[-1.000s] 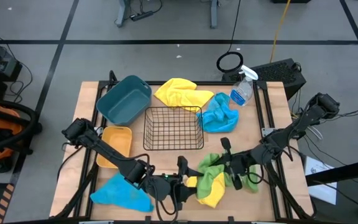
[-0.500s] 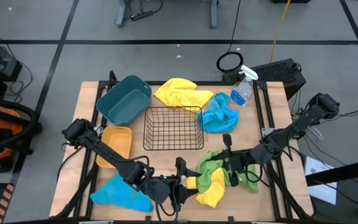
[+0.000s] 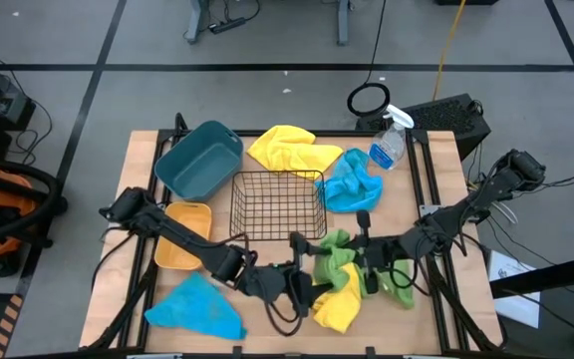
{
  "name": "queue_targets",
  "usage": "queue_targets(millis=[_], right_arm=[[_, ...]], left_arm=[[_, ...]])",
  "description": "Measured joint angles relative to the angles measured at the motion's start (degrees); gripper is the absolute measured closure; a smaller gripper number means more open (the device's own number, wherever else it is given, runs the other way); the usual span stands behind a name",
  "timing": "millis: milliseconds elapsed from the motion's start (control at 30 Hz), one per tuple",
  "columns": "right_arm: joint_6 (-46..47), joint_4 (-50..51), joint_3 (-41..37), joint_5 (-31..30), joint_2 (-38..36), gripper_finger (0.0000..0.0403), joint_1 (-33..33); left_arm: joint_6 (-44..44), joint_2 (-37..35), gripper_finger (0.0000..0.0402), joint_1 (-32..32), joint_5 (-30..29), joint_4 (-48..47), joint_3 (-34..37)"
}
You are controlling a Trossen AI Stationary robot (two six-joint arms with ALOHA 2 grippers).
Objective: Sort microfiber towel by color & place in baskets
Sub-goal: Put the left green microfiber towel into the black wire basket
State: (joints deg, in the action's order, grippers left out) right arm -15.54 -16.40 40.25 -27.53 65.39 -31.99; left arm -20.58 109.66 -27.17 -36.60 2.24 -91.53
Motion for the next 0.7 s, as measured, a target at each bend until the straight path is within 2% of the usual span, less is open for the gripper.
queue_targets(millis=[200,400,500,700], right_arm=[[0.8,1.1,0.0,0.1,0.0,0.0392,0.1],[2.9,1.2,0.0,0.3,0.0,0.038,0.1],[2.9,1.5,0.0,0.4,0.1,0.0364,0.1],[2.9,1.7,0.0,0.4,0.3,0.0336,0.1]], left_arm=[[0.4,0.2,0.0002,1.0,-2.7,0.5,0.0],[0.7,0.2,0.0009,1.7,-1.1,2.2,0.0],[0.7,0.2,0.004,1.9,-0.7,2.2,0.0],[0.7,0.2,0.0144,2.0,2.1,2.2,0.0]])
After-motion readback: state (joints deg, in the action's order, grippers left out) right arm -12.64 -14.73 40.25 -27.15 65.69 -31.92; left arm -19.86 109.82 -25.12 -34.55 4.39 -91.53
